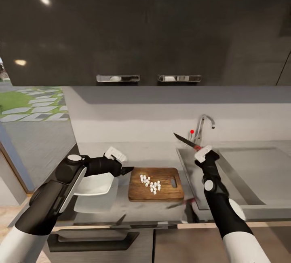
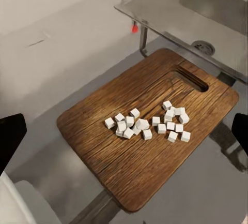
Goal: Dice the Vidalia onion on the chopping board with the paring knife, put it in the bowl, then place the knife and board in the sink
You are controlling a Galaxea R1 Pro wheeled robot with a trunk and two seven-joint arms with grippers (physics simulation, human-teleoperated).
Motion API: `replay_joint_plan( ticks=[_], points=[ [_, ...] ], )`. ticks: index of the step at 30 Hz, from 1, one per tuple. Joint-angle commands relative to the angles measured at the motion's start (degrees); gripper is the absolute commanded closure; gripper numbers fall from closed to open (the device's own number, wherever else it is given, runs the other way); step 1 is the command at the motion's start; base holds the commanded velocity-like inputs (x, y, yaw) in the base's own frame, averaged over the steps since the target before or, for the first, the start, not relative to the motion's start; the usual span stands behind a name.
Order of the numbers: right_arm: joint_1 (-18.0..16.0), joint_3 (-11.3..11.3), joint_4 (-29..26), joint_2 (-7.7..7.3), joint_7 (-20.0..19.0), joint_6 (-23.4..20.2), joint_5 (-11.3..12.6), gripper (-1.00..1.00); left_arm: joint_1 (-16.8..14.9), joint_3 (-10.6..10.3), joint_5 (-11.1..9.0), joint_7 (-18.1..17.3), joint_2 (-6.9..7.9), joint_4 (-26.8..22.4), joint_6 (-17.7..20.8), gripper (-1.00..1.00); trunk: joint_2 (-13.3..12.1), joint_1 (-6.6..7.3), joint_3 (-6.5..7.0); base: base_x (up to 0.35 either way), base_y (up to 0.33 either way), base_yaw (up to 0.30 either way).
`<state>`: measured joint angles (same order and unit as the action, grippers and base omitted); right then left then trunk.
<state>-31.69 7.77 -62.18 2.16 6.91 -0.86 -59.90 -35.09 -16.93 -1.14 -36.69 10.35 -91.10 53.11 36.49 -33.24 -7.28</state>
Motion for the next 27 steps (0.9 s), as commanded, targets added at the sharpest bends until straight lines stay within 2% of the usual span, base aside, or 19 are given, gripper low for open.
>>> replay_joint_plan(
  ticks=[1, 2, 3, 4, 6, 7, 9, 10, 13, 16, 17, 18, 19, 20, 21, 22, 23, 25, 27],
  points=[
    [-0.16, 0.07, -0.85, 0.75, 0.20, -0.69, 1.56, 1.00, -0.07, -0.04, -0.09, -0.06, -0.06, -0.04, 0.17, -1.00, -0.33, 0.20, 0.08, 0.000, 0.000, 0.000],
    [-0.40, 0.06, -1.12, 0.97, 0.30, -1.35, 2.53, 1.00, -0.07, -0.04, -0.09, -0.09, -0.20, -0.04, -0.05, -1.00, -0.73, 0.42, 0.26, 0.000, 0.000, 0.000],
    [-1.27, 0.06, -1.68, 1.16, 0.67, -3.06, 4.57, 1.00, -0.07, -0.04, -0.09, -0.11, -0.53, -0.04, -0.66, -1.00, -1.13, 0.64, 0.44, 0.000, 0.000, 0.000],
    [-2.01, 0.05, -1.99, 1.23, 0.95, -5.23, 7.01, 1.00, -0.07, -0.04, -0.09, -0.12, -0.71, -0.04, -1.21, -1.00, -1.54, 0.86, 0.62, 0.000, 0.000, 0.000],
    [-3.10, 0.05, -2.68, 1.31, 1.84, -11.70, 13.69, 1.00, -0.07, -0.04, -0.09, -0.13, -0.92, -0.04, -2.25, -1.00, -2.34, 1.30, 0.98, 0.000, 0.000, 0.000],
    [-3.21, 0.05, -2.84, 1.32, 2.14, -13.05, 15.04, 1.00, -0.07, -0.04, -0.09, -0.13, -0.95, -0.04, -2.37, -1.00, -2.74, 1.52, 1.16, 0.000, 0.000, 0.000],
    [-3.47, -0.18, -3.66, 1.37, 3.38, -17.37, 19.45, 1.00, -0.07, 0.01, -0.09, -0.13, -1.00, -0.04, -2.64, -1.00, -3.54, 1.96, 1.52, 0.000, 0.000, 0.000],
    [-3.57, -1.96, -4.76, 1.49, 4.00, -19.48, 21.84, 1.00, -0.08, 0.04, -0.09, -0.10, -1.05, -0.04, -2.78, -1.00, -3.94, 2.18, 1.70, 0.000, 0.000, 0.000],
    [-3.63, -6.94, -5.55, 1.59, 4.35, -20.83, 23.33, 1.00, -0.07, 0.05, -0.09, -0.06, -1.10, -0.04, -2.89, -1.00, -5.15, 2.84, 2.24, 0.000, 0.000, 0.000],
    [-3.64, -8.37, -5.92, 1.61, 4.20, -21.02, 24.12, 1.00, -0.07, 0.05, -0.09, -0.05, -1.12, -0.04, -2.92, -1.00, -6.35, 3.50, 2.77, 0.000, 0.000, 0.000],
    [-3.64, -8.26, -5.97, 1.59, 4.10, -20.96, 25.93, 1.00, -0.07, 0.07, -0.09, -0.08, -1.12, -0.04, -2.92, -1.00, -6.75, 3.72, 2.95, 0.000, 0.000, 0.000],
    [-3.64, -8.00, -5.97, 1.57, 4.06, -21.08, 28.33, 1.00, -0.07, 0.09, -0.09, -0.10, -1.13, -0.04, -2.92, -1.00, -7.15, 3.94, 3.13, 0.000, 0.000, 0.000],
    [-3.66, -7.59, -5.97, 1.55, 4.08, -21.84, 33.00, 1.00, -0.07, 0.12, -0.09, -0.12, -1.25, -0.04, -2.92, -1.00, -7.55, 4.16, 3.31, 0.000, 0.000, 0.000],
    [-3.70, -7.43, -5.96, 1.54, 4.19, -23.06, 35.92, 1.00, -0.07, 0.12, -0.09, -0.10, -1.48, -0.04, -2.92, -1.00, -7.95, 4.38, 3.49, 0.000, 0.000, 0.000],
    [-4.17, -7.27, -5.95, 1.54, 4.36, -27.07, 39.59, 1.00, -0.07, 0.13, -0.09, -0.07, -1.97, -0.04, -2.92, -1.00, -7.95, 4.38, 3.49, 0.000, 0.000, 0.000],
    [-4.45, -7.25, -5.93, 1.54, 4.38, -28.30, 40.10, 1.00, -0.07, 0.13, -0.09, -0.06, -2.05, -0.04, -2.92, -1.00, -7.95, 4.38, 3.49, 0.000, 0.000, 0.000],
    [-5.91, -7.18, -5.80, 1.53, 4.44, -33.02, 41.34, 1.00, -0.07, 0.14, -0.09, -0.05, -2.24, -0.04, -2.92, -1.00, -8.35, 4.60, 3.67, 0.000, 0.000, 0.000],
    [-6.89, -7.04, -5.74, 1.47, 4.48, -35.63, 41.77, 1.00, -0.07, 0.14, -0.09, -0.05, -2.34, -0.04, -2.92, -1.00, -9.16, 5.04, 4.03, 0.000, 0.000, 0.000],
    [-8.23, -5.57, -5.51, 1.40, 4.77, -38.38, 42.07, 1.00, -0.08, 0.14, -0.09, -0.06, -2.40, -0.04, -2.92, -1.00, -9.96, 5.48, 4.39, 0.000, 0.000, 0.000]
  ],
)
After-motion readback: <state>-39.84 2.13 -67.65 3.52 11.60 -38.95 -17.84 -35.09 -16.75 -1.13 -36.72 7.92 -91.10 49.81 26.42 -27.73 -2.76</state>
